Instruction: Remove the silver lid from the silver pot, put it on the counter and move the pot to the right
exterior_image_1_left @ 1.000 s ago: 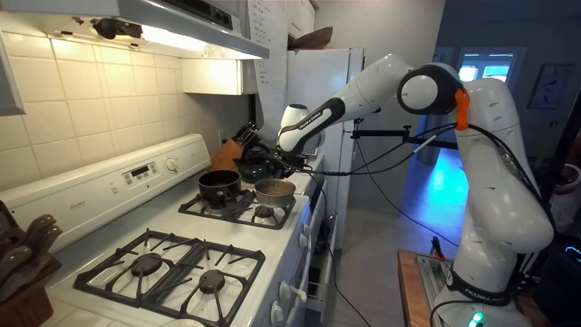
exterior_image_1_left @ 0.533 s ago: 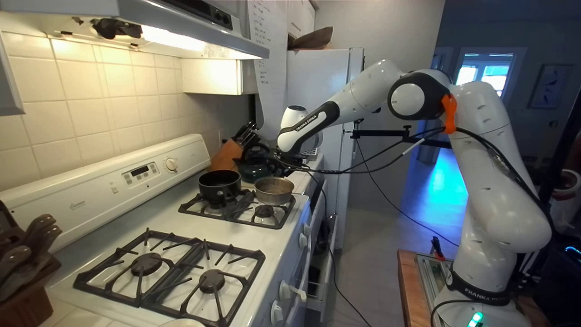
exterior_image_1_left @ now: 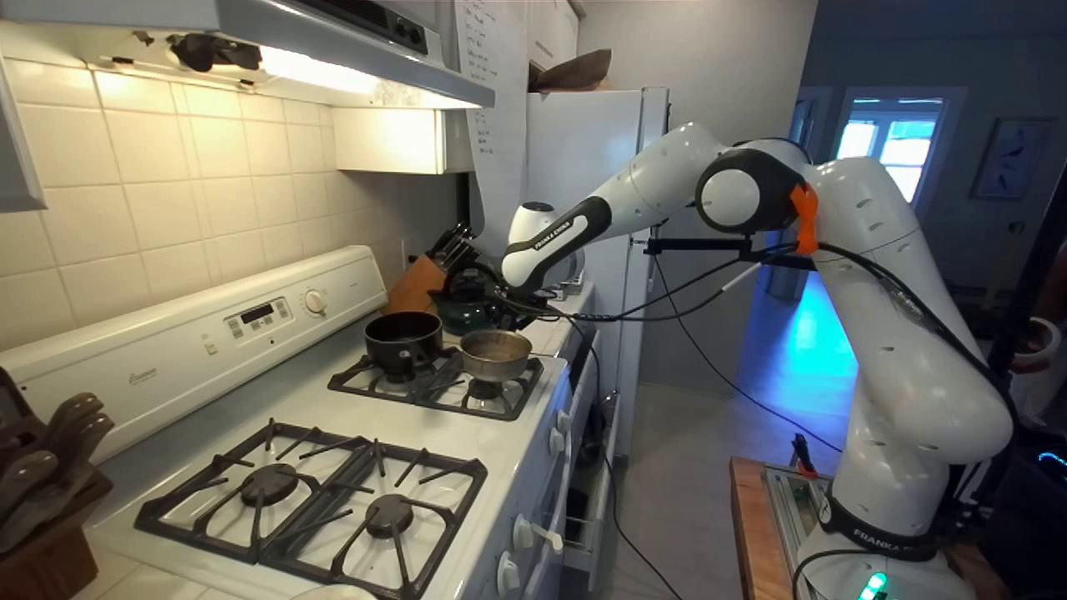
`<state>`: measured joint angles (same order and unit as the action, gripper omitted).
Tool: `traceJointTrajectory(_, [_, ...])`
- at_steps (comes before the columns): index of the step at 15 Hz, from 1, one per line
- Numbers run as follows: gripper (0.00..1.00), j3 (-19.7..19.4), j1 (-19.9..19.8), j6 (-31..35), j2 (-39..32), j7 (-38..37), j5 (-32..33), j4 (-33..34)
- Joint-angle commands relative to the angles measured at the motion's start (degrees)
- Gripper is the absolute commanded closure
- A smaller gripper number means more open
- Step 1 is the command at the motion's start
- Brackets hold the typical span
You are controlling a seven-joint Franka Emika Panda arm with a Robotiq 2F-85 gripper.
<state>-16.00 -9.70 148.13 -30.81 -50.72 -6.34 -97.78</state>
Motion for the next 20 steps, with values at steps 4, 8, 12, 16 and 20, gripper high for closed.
traceJointTrajectory(4, [0.94, -0.1, -0.7, 0.5, -3.9, -2.5, -1.8, 5.4])
traceJointTrajectory(8, [0.94, -0.1, -1.0, 0.3, -5.1, -2.9, -1.8, 6.5])
traceJointTrajectory(12, [0.94, -0.1, -1.2, 0.2, -6.0, -3.0, -1.9, 7.4])
traceJointTrajectory(16, [0.94, 0.0, -1.2, 0.0, -6.5, -3.2, -1.9, 7.9])
traceJointTrajectory(20, [0.94, -0.1, -1.1, -0.1, -6.8, -3.7, -1.8, 8.2])
